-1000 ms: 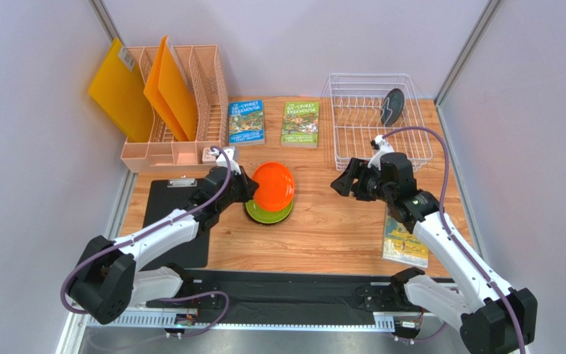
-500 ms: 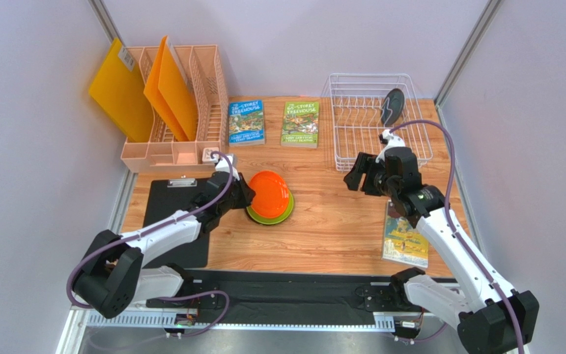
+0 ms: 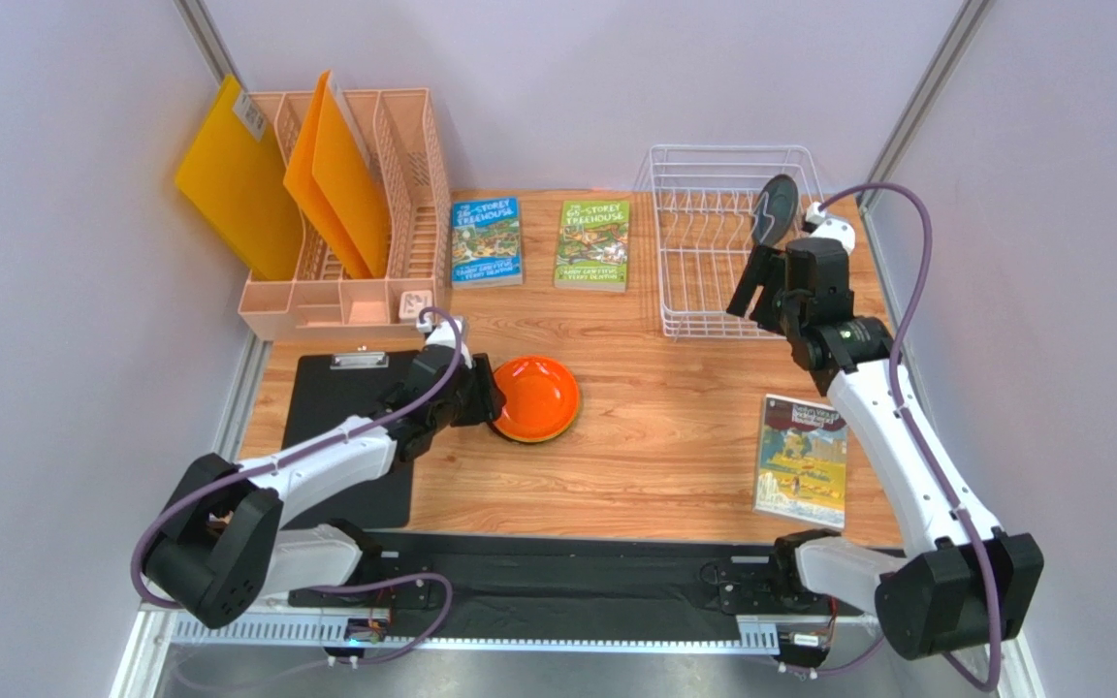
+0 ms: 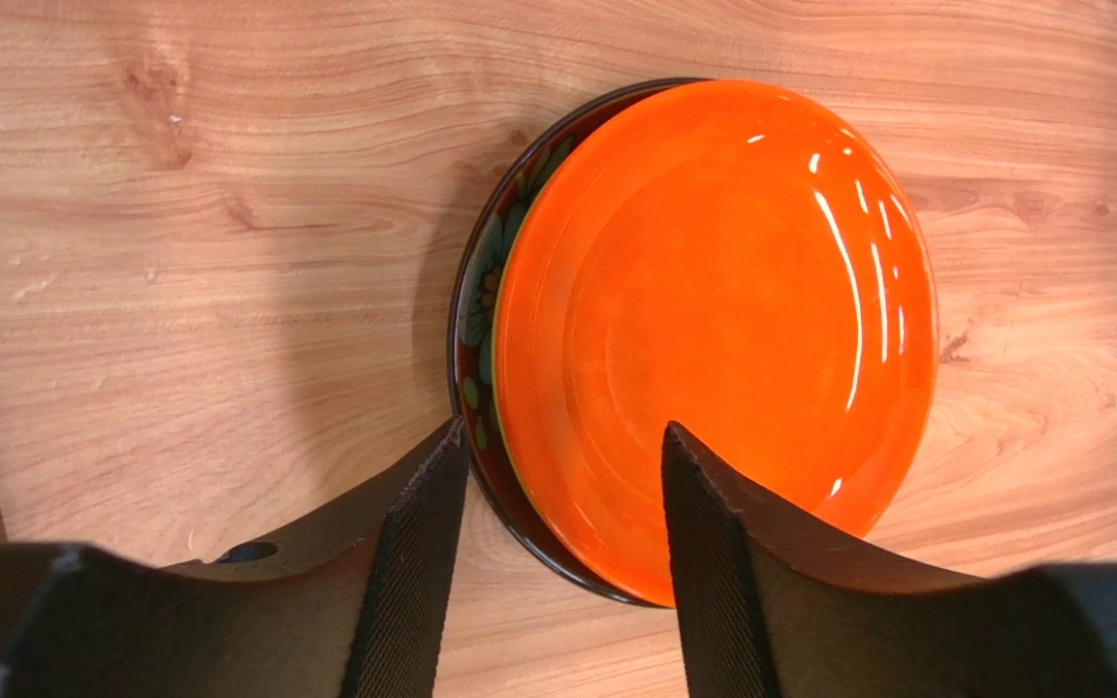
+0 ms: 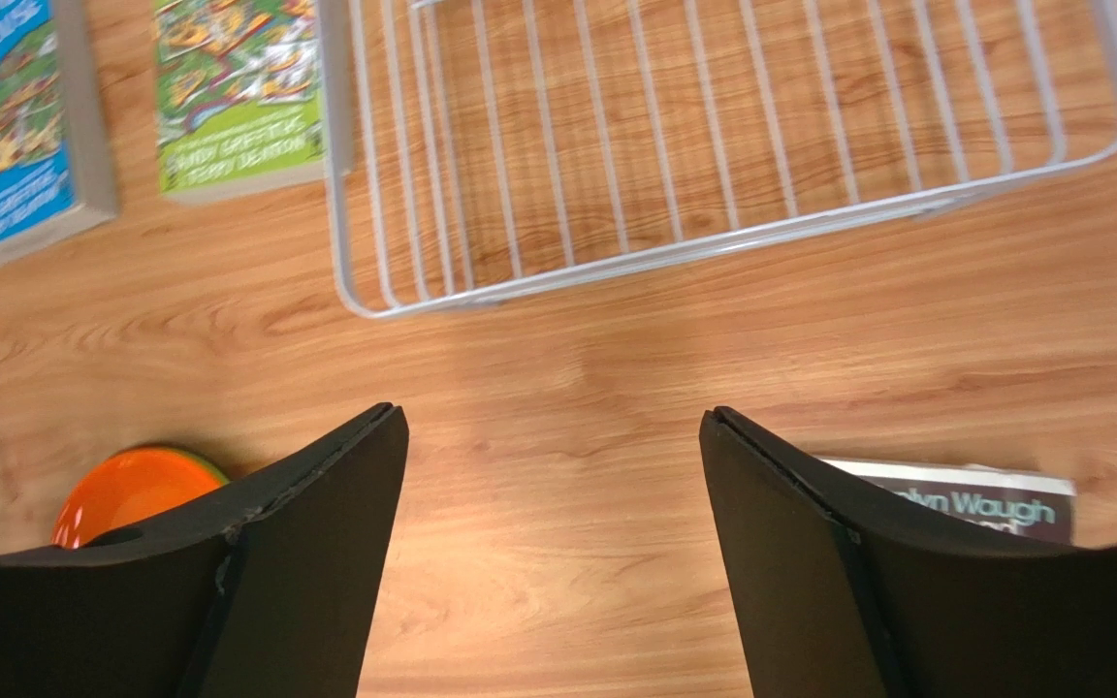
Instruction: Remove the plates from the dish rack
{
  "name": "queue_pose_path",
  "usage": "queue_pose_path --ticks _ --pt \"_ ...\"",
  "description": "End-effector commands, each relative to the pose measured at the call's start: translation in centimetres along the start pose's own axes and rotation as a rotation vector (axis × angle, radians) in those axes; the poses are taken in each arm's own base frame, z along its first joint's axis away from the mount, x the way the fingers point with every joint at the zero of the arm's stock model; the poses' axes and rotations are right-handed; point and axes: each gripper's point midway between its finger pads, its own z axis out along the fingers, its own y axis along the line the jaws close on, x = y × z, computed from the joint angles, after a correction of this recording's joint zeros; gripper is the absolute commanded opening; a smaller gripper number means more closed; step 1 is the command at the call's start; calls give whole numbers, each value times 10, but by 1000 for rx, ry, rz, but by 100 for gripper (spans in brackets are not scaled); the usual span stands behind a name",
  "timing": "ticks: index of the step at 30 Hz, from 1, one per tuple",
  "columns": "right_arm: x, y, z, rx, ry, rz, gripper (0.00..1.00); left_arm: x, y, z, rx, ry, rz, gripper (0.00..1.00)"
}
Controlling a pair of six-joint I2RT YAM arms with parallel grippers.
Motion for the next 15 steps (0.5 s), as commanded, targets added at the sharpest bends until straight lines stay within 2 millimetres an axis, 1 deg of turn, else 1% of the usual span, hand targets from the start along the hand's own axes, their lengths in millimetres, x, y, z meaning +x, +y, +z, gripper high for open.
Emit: queue_pose_path --ticks 1,3,4,5,6,7,8,9,10,11,12,13,14,15 --pt "-41 -14 15 109 -113 28 81 -2 7 -7 -29 -8 34 62" --pt "-52 -21 22 157 -136 25 82 -7 7 -8 -38 -22 44 63" --pt "-57 -21 33 170 -148 10 82 -6 12 -10 -62 -15 52 63" --pt "-70 -26 38 197 -180 16 82 -11 10 -13 -59 -28 57 64" --pt "-78 -28 45 212 -195 18 82 -16 8 -14 -51 -42 61 64" --pt "-78 -31 64 230 -169 11 82 -18 2 -16 -27 -44 70 64" --pt "-99 -34 66 244 -201 24 82 -29 -7 -21 4 -67 83 65" --pt "-107 -35 75 252 -203 23 82 -31 -15 -23 47 -60 90 65" --pt "-99 -39 99 279 -153 4 81 -37 -25 -26 87 -74 99 66" --pt "-122 -41 101 301 -192 9 80 -45 -35 -30 131 -92 117 67" --pt "-113 -44 127 317 -143 -13 79 -50 -51 -34 209 -100 130 68" --pt "-113 -45 138 315 -124 -30 77 -53 -61 -37 259 -105 155 70" --pt "-137 -40 141 309 -161 -37 75 -58 -72 -40 311 -112 170 72" --pt "-124 -42 168 317 -113 -63 73 -58 -85 -45 380 -98 188 80"
